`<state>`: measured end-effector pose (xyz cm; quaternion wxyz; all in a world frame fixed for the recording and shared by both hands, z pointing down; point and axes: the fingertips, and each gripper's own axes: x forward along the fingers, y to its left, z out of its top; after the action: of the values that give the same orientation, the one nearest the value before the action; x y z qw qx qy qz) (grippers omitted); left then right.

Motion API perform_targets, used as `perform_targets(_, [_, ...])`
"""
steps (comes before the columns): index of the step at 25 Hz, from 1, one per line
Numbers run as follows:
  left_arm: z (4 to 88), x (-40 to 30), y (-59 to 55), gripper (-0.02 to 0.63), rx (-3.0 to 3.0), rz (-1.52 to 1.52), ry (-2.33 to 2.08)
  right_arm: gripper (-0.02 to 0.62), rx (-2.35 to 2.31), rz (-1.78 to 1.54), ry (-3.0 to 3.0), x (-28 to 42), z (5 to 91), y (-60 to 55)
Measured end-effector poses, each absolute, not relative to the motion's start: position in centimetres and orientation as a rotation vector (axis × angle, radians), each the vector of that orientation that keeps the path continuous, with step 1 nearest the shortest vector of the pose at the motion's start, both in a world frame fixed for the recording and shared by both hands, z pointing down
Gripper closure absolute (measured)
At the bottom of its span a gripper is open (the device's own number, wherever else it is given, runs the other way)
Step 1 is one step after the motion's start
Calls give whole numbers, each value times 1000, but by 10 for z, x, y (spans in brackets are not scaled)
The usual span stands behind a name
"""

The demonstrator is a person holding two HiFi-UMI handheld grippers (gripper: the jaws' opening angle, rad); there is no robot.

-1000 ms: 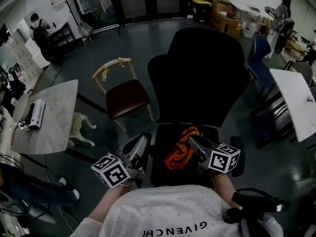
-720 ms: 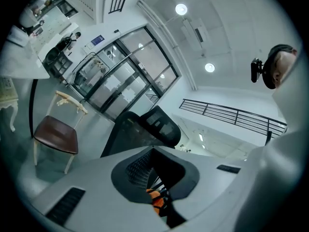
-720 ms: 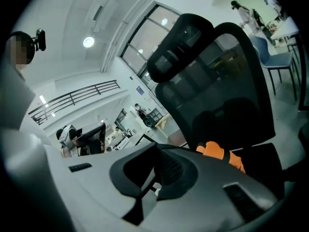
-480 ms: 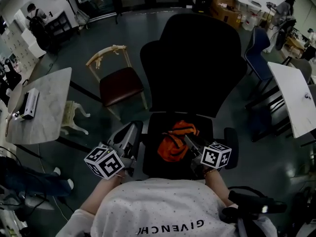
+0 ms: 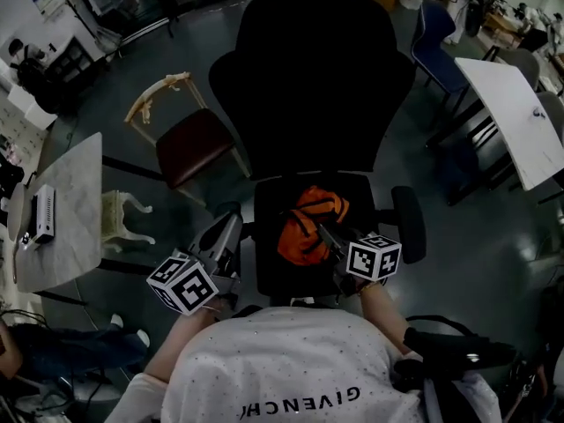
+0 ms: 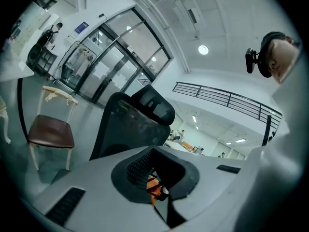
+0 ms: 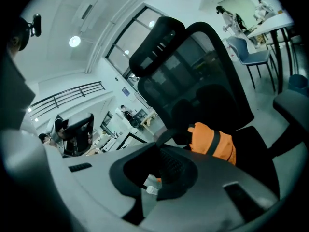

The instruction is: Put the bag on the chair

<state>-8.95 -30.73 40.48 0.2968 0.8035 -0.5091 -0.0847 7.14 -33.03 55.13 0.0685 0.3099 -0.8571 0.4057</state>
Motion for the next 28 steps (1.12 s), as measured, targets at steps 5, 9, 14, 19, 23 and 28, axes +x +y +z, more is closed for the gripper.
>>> perform_targets(5, [413, -87, -313, 606, 2149, -209, -1334, 594, 1042, 1215, -2470, 89, 576, -317])
perform_targets(9, [419, -86, -309, 606, 2152, -190, -1312, 594, 1100, 1198, -2410, 100, 586, -312])
perform_targets(14, [434, -85, -296, 606, 2129, -139, -1285, 594, 1201, 1122, -2397, 113, 594, -310])
perform_targets(19, [443, -89, -288, 606, 2107, -107, -1282, 594, 1218, 1136, -2363, 113, 608, -301])
perform_targets(23, [450, -91, -281, 606, 2097, -76, -1278, 594, 1233, 1146, -2338, 115, 621, -298])
perform_targets(28, [459, -93, -276, 606, 2086, -14, -1270, 592, 1248, 1158, -2317, 109, 630, -294])
